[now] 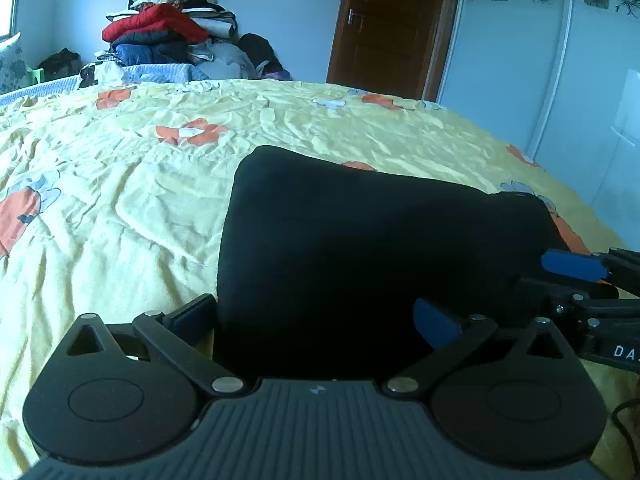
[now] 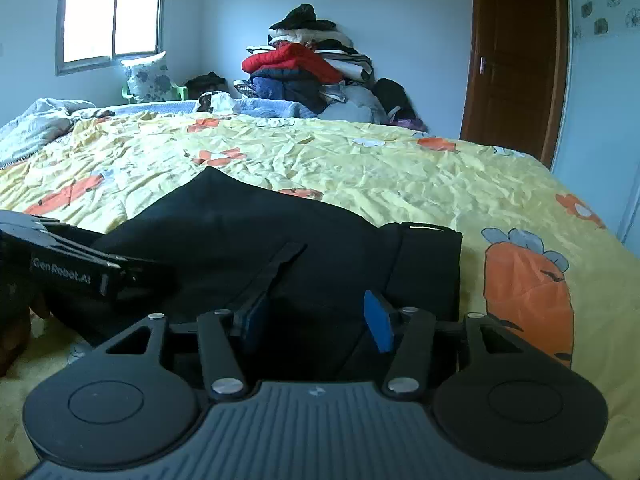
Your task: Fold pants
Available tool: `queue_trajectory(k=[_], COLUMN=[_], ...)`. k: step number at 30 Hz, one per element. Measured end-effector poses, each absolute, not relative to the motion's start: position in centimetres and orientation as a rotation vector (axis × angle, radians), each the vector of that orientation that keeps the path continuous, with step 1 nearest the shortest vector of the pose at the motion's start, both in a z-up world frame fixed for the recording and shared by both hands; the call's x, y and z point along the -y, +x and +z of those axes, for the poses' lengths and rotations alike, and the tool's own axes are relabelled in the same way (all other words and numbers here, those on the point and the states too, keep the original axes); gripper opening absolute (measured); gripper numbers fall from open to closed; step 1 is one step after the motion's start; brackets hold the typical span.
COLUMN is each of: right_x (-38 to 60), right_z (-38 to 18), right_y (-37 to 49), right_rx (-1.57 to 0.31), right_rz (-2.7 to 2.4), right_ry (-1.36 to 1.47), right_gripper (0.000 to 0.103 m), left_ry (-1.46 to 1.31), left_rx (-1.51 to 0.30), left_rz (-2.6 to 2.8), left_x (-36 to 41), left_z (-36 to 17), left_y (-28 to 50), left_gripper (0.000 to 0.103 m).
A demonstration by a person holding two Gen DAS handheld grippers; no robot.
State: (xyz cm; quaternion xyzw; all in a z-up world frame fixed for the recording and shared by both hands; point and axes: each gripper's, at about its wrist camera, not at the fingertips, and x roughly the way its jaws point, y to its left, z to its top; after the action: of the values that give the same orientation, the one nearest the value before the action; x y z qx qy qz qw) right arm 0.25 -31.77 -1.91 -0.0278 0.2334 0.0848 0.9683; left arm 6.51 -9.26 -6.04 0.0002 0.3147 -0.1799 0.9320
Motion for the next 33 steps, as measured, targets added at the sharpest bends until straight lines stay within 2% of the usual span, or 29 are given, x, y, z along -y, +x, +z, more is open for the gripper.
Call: queue_trajectory(k=[3,7,9,10,14,17,21,28,29,31,32,33], right_x=[31.7,32.9,34.9,36.1,40.7,43.8,45.5,43.9,43.6,42.8,42.3,41.9], right_z=[-1.9,-1.0,-0.4,-0.3,-0.5,-1.5,-2.9,-3.2,-3.1,-3.1,-3.1,-3.2], right_y=[0.3,0.0,0.2,0.7,3.0,4.6,6.3,8.9,9.2,9.7,9.8,9.8], right_rx=[-0.472,-0.465,-0.475,-0.495,-0.613,-0.680,-0.687,-0.692,-0.687,-0.673,-0.666,-0.667], right_rz=[0.174,0.197,0.240,0.256,0.290,0.325,0.520,0.623,0.615,0.598,0.576,0.535], right_ry=[-0.064,0.029,0.118,0.152,0.270,0.386,0.567,0.557,0.549,0.545,0.539,0.527], right_gripper=[0.057,0.073,0.086,0.087,0.087,0.087,0.088,0.089,0.089,0.088,0.082,0.061], left_ry=[-0.007,0.004,0.006,-0.009,-0.150,-0.138,-0.044,0.029,0.012,-0.009,-0.017,-0.031], left_rx=[-0.645,-0.640,-0.652,-0.675,-0.785,-0.827,-0.820,-0.748,-0.744,-0.733,-0.728,-0.728], left_rz=[-0.370,-0.388,-0.400,-0.411,-0.536,-0.620,-0.710,-0.727,-0.716,-0.682,-0.657,-0.633], left_x=[9.1,8.3,7.4,6.8,3.9,3.7,5.2,7.7,7.8,8.0,7.9,7.7], left_z=[-6.0,-5.6,-5.2,-5.1,-4.7,-4.6,-4.8,-5.7,-5.6,-5.5,-5.5,-5.5], left_y=[6.5,6.3,6.9,7.5,10.7,12.2,12.7,12.3,12.3,12.4,12.5,12.6], left_gripper=[0.103,0.103,0.103,0.103,0.103,0.103,0.103,0.099,0.094,0.078,0.061,0.048])
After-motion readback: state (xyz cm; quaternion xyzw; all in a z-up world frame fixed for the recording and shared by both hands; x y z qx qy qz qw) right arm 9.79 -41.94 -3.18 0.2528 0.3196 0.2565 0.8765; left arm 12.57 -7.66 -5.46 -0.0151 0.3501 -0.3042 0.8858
